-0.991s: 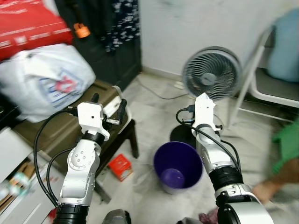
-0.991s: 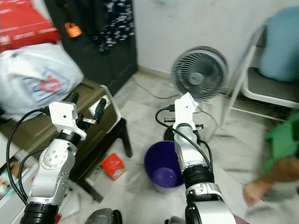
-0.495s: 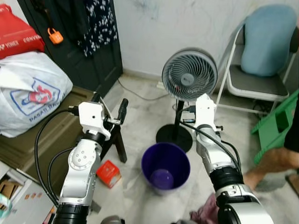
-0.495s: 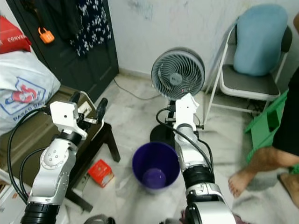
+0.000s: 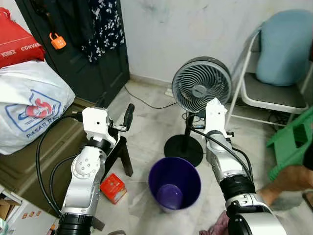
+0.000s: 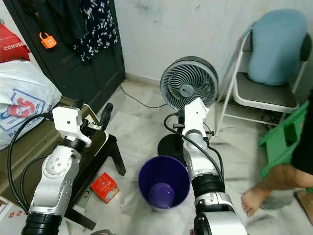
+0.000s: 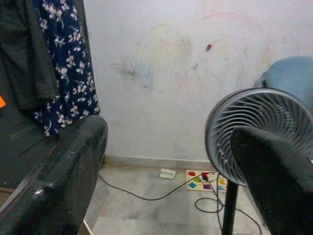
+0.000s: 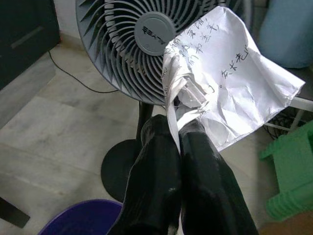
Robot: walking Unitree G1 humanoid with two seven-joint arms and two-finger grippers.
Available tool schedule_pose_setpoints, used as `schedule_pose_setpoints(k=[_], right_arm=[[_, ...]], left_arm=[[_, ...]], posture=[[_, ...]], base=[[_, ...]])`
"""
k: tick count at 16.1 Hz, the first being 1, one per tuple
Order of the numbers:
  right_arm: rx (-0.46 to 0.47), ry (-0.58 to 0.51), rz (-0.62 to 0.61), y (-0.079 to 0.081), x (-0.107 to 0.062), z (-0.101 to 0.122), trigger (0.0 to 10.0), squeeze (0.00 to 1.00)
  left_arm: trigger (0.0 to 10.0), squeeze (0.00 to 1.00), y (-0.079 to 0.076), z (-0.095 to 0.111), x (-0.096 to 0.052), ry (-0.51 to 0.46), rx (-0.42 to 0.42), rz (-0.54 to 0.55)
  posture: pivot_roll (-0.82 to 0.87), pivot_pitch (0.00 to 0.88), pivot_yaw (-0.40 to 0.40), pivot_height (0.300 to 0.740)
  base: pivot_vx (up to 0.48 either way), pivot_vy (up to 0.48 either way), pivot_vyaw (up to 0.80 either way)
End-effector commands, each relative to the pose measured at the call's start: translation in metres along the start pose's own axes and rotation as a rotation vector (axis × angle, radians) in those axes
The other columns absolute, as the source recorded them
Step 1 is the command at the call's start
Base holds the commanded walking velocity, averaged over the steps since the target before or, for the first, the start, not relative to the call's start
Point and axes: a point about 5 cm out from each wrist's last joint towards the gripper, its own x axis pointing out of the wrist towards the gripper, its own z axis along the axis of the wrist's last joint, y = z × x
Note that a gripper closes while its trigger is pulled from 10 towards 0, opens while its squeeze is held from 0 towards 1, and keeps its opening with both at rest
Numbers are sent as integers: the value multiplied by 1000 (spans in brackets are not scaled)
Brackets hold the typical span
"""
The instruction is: Clean up the room
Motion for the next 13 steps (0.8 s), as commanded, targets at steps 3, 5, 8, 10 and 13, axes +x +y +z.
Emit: schedule_pose_setpoints(k=[3, 5, 8, 10, 13], right_arm=[[5, -17, 6, 3, 0, 4, 10000, 0], [5, -17, 6, 2, 0, 4, 10000, 0], [6, -16, 7, 2, 0, 4, 10000, 0], [4, -16, 9, 3, 0, 4, 10000, 0], [6, -13, 8, 3, 2, 5, 10000, 0]], left_arm=[[10000, 0, 1, 1, 0, -1, 10, -2], [10000, 0, 3, 1, 0, 4, 12, 20], [10000, 0, 5, 0, -2, 10, 26, 29], [10000, 0, 9, -1, -6, 24, 33, 58], [10000, 0, 12, -1, -7, 29, 45, 53]], posture=[[30, 6, 37, 740], [33, 7, 37, 740], [42, 10, 30, 740], [48, 16, 29, 740], [54, 22, 31, 740]], base=[[305, 0, 0], [0, 0, 0], [0, 0, 0], [0, 0, 0], [0, 0, 0]])
